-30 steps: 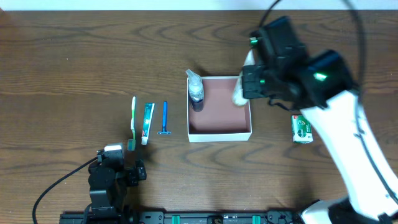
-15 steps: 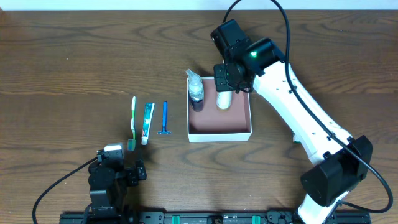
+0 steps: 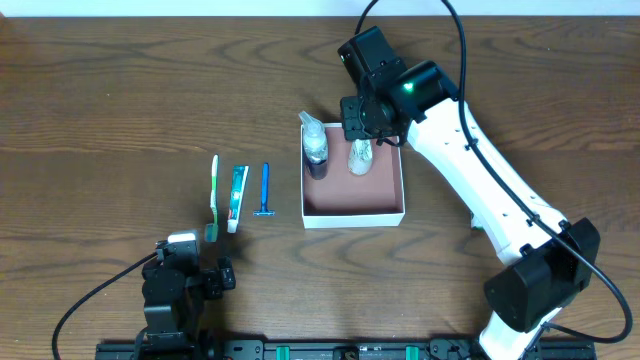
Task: Pack container
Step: 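Carry the lotion tube with the right gripper into the box and release, then lower the right gripper onto the green Dettol soap bar and grasp it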
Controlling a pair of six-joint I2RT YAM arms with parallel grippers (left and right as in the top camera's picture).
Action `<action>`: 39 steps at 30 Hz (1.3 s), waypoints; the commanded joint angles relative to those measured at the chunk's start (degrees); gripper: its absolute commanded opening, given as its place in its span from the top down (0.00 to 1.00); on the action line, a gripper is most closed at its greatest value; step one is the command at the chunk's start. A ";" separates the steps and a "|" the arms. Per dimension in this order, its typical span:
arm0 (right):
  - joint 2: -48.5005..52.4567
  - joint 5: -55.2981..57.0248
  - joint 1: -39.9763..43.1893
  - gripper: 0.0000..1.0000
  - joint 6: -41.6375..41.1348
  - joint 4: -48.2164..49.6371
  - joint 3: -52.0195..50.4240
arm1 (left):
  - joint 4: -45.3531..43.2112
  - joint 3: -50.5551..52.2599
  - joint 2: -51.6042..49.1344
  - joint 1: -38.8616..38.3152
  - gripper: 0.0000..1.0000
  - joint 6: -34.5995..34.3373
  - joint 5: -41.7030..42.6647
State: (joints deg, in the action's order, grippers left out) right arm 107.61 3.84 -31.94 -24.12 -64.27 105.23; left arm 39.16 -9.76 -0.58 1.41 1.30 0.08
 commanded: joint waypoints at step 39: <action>-10.23 3.65 33.66 0.26 13.29 7.69 -38.53 | 0.17 0.74 0.35 0.28 0.02 0.33 0.59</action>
State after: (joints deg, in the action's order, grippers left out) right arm 96.23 5.10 1.08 -14.31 -57.91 69.19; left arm 39.18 -9.76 -0.58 1.41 1.30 0.08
